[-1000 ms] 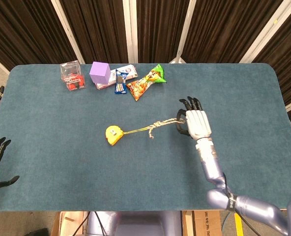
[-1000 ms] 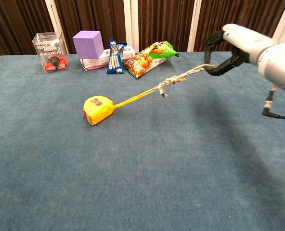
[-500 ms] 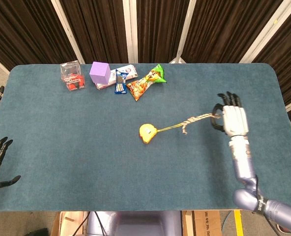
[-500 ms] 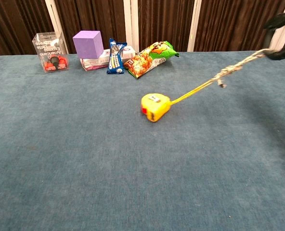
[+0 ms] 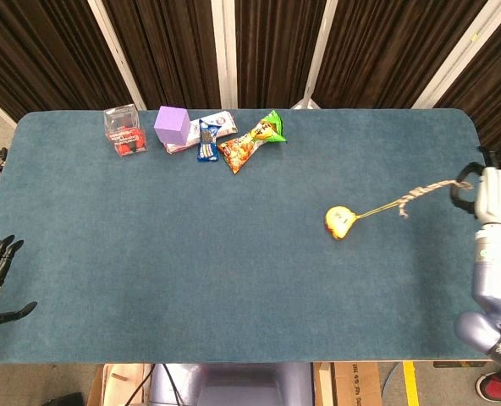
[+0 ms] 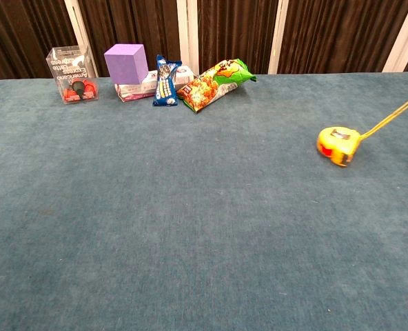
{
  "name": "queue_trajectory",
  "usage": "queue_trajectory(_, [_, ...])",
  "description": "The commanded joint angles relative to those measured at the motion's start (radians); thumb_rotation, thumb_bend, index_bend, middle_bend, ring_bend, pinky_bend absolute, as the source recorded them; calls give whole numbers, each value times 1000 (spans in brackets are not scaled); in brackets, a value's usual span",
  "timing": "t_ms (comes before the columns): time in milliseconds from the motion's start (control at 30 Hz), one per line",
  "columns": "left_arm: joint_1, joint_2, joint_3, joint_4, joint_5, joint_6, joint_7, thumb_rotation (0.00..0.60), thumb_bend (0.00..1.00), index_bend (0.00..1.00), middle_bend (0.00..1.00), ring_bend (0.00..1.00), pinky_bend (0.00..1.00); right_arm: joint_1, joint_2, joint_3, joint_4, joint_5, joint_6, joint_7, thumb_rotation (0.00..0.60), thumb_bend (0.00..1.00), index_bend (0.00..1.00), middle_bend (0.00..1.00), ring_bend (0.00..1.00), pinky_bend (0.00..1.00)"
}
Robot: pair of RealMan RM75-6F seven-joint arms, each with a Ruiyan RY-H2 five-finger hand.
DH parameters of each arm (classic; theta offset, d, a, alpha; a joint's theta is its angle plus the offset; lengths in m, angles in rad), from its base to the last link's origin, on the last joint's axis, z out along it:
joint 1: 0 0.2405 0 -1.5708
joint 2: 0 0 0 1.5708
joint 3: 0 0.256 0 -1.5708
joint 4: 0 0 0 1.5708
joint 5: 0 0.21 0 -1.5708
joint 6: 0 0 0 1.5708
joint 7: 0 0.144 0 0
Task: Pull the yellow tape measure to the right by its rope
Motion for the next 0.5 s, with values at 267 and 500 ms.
queue_trajectory(267, [0,-5,-1,0,3,5,15,600,0,0,0,0,0,-32,52,21,71,41,-25,52,600,575,666,188,0,0])
queue_trajectory(500, [1,-7,-2,0,1,6,21,600,0,0,0,0,0,-49,77,-9,23,30,-49,45,600,544,53,25,0,0])
